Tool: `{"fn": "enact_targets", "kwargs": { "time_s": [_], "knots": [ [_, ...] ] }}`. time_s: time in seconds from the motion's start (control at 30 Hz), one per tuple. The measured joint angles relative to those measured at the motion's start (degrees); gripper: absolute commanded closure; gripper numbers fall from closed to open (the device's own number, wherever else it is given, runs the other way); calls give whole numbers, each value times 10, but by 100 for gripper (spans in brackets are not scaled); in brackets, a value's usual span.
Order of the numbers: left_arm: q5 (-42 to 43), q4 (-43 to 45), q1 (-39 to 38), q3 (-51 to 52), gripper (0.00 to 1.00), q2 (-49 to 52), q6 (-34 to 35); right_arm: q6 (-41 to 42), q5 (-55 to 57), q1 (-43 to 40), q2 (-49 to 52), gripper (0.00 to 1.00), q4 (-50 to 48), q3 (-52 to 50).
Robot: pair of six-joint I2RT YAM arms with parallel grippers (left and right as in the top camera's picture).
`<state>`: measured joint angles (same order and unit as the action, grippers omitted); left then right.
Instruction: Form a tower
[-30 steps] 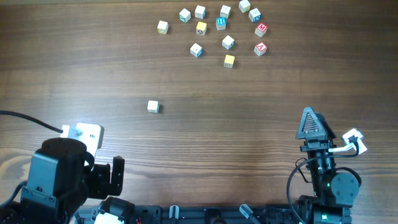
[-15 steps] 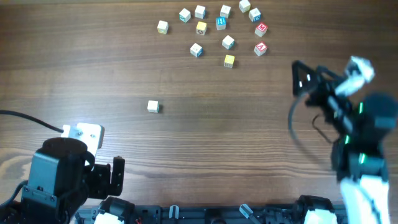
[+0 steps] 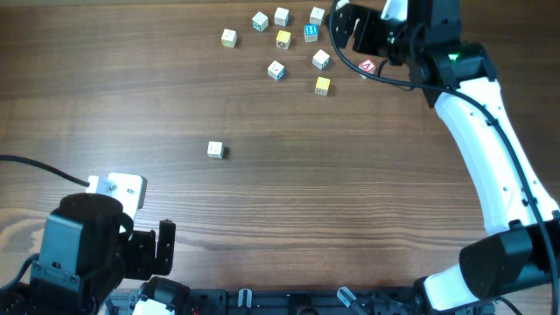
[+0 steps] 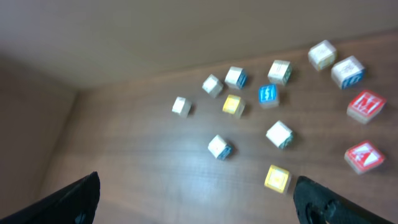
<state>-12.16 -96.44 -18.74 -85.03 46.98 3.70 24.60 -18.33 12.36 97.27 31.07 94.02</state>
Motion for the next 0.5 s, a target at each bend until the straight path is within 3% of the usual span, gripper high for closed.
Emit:
{"fn": "enact_targets", "kwargs": {
  "time_s": [0.17,0.37,0.5],
  "knots": [
    [0,0,0,0,0,0,0,41,115,34,73,1,-42,6],
    [0,0,0,0,0,0,0,110,166,56,223,1,-127,6],
    [0,0,0,0,0,0,0,144,195,63,256,1,-180,6]
  ]
}}
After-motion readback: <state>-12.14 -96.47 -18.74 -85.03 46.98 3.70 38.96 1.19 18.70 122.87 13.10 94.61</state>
